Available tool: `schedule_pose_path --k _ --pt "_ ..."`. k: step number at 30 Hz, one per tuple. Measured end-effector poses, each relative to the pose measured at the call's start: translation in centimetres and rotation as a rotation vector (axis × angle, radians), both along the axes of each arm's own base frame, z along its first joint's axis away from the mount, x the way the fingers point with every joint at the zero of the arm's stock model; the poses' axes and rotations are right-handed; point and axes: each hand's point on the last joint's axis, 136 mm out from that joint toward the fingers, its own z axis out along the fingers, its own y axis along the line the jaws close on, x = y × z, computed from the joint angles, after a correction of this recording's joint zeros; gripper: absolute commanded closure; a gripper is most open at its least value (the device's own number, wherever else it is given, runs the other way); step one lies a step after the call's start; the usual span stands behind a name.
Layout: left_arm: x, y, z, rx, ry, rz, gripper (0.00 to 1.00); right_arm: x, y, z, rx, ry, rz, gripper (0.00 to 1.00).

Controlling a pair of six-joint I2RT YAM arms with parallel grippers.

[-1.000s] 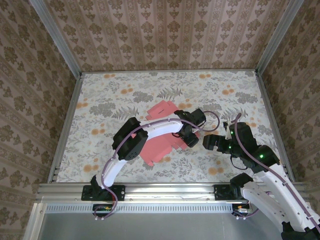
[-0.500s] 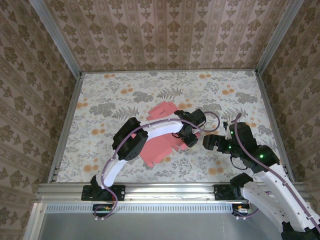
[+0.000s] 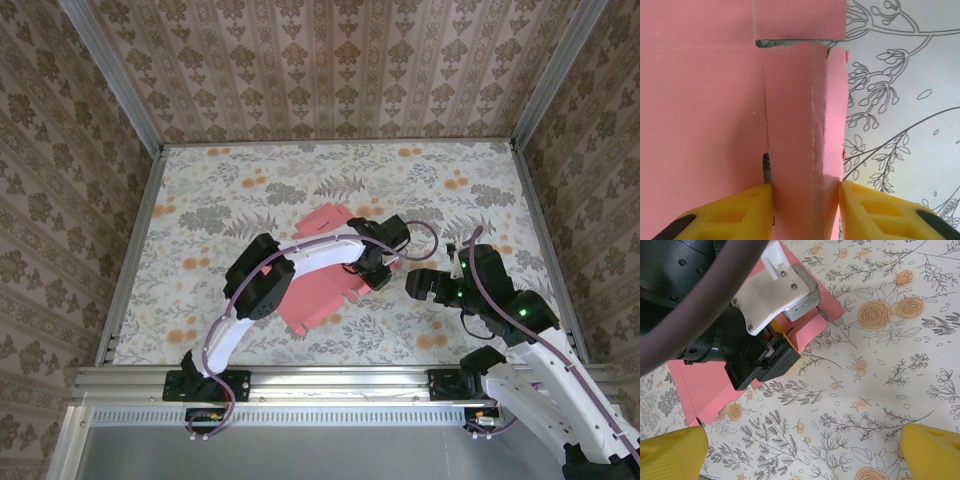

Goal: Fold the paper box

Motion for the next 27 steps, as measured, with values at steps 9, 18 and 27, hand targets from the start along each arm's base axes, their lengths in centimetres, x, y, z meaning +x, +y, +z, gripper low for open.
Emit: schedule_pose_path --k 9,18,27 --pt "1.5 0.4 1.8 0.006 -0.033 0.018 0.73 0.3 0.1 0.3 0.007 -0.016 0.000 0.00" --pt "4.1 0.4 7.9 -0.089 -0.090 0.058 0.76 0.3 0.1 0.3 0.009 -0.015 -0.002 0.00" --pt "5.7 -1.6 19.0 -0.389 -0.052 0.114 0.75 0.3 0.3 0.8 0.022 -0.029 0.003 0.00"
